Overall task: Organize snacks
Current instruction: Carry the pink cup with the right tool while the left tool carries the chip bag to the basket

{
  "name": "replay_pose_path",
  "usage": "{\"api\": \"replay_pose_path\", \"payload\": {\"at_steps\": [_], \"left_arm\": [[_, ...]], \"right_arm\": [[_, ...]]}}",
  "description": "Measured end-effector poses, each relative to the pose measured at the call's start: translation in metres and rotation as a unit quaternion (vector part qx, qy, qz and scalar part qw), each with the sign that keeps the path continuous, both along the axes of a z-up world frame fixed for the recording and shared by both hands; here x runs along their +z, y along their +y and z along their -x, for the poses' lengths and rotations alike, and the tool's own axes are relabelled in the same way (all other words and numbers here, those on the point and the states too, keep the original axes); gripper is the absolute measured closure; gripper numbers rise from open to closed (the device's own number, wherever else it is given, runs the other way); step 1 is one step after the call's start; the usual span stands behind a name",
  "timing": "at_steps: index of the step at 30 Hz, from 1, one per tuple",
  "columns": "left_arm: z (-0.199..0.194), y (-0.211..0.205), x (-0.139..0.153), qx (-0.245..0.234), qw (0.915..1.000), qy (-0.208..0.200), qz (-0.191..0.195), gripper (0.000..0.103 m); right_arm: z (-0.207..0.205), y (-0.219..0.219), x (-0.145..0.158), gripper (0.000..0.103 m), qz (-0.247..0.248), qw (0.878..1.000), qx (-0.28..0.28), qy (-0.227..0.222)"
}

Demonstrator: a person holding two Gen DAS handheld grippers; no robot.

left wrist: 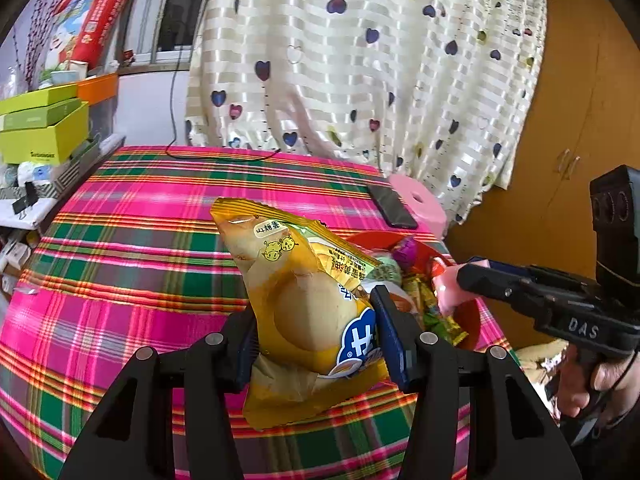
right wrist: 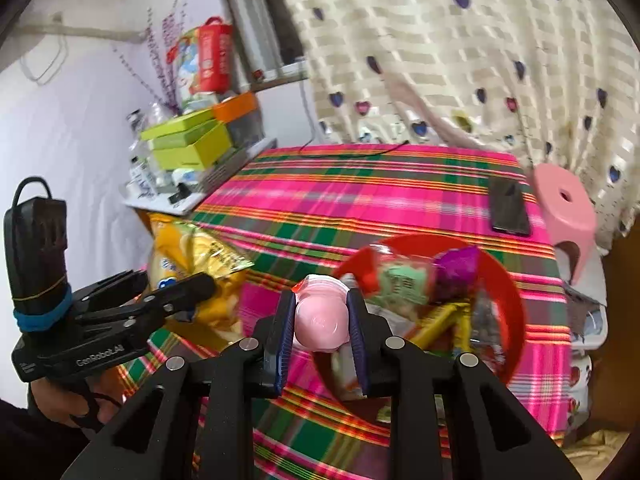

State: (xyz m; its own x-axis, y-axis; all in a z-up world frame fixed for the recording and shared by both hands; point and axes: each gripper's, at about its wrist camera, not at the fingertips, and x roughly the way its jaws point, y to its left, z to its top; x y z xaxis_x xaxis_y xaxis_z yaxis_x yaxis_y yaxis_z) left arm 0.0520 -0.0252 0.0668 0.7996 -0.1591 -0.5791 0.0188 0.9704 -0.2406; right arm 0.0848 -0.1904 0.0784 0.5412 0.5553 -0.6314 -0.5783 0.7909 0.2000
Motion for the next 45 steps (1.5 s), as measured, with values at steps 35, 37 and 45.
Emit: {"api": "replay_pose_path", "payload": {"at_steps": [35,37,45], "left_arm": [[-0.048,-0.064,-0.002,-0.087,0.996,0.02,-0.005,0.051],[-0.05,-0.066,-0.003,-0.09,0.9957,0.022,-0.005,0.051],[-0.057,-0.072,-0.005,-0.1,0.9946,0.026,-0.004,0.051]], "right_arm": [[-0.045,-0.079,-0.063,0.079,0.04,0.992,-0.09,0.078],[-0.046,-0.081,-0.065,0.079,0.039,0.992,-0.092,0.082],[-0.043,-0.093,-0.053,0.079,0.015,0.993,-0.102,0.06]]}}
